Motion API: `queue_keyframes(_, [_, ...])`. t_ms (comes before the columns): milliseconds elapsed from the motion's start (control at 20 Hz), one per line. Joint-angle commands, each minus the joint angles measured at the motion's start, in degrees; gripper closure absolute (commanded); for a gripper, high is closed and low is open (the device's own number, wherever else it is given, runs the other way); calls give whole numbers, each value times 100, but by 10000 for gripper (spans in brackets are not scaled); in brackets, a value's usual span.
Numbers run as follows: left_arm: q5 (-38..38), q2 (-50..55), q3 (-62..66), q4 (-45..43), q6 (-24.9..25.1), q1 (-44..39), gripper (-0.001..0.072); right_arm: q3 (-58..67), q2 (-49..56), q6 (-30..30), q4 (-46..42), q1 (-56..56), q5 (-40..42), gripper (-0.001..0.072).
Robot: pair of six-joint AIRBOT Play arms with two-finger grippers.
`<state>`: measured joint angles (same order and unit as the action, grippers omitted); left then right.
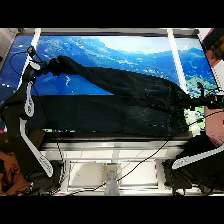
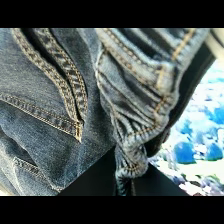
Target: Fold the clothes and pants, and hang the long-sleeved shirts on hangers.
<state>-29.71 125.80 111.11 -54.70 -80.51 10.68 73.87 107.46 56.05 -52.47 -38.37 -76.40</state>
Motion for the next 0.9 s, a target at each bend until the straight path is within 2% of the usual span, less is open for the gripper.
queue_keyframes(0, [0,-59,7,-238,0,-70,688,7,-4,2,-964,-2,339,656])
queue_keyframes(200, [81,-428,9,-422,2,-17,689,7,-4,2,-964,-2,339,656])
queue_keyframes(350, [-105,-887,7,-1497,9,-11,689,7,-4,2,-964,-2,339,656])
queue_keyframes(450, [-417,-1200,7,-1982,240,-31,689,7,-4,2,-964,-2,339,656])
queue_keyframes(550, [-1093,-1478,7,-1985,730,-31,691,7,-4,2,-964,-2,339,656])
queue_keyframes(650, [-2118,-1709,7,-1987,1340,-31,691,7,-4,2,-964,-2,339,656])
queue_keyframes(850, [-4127,-1998,7,-2026,2037,15,691,7,-4,0,-964,-2,339,656])
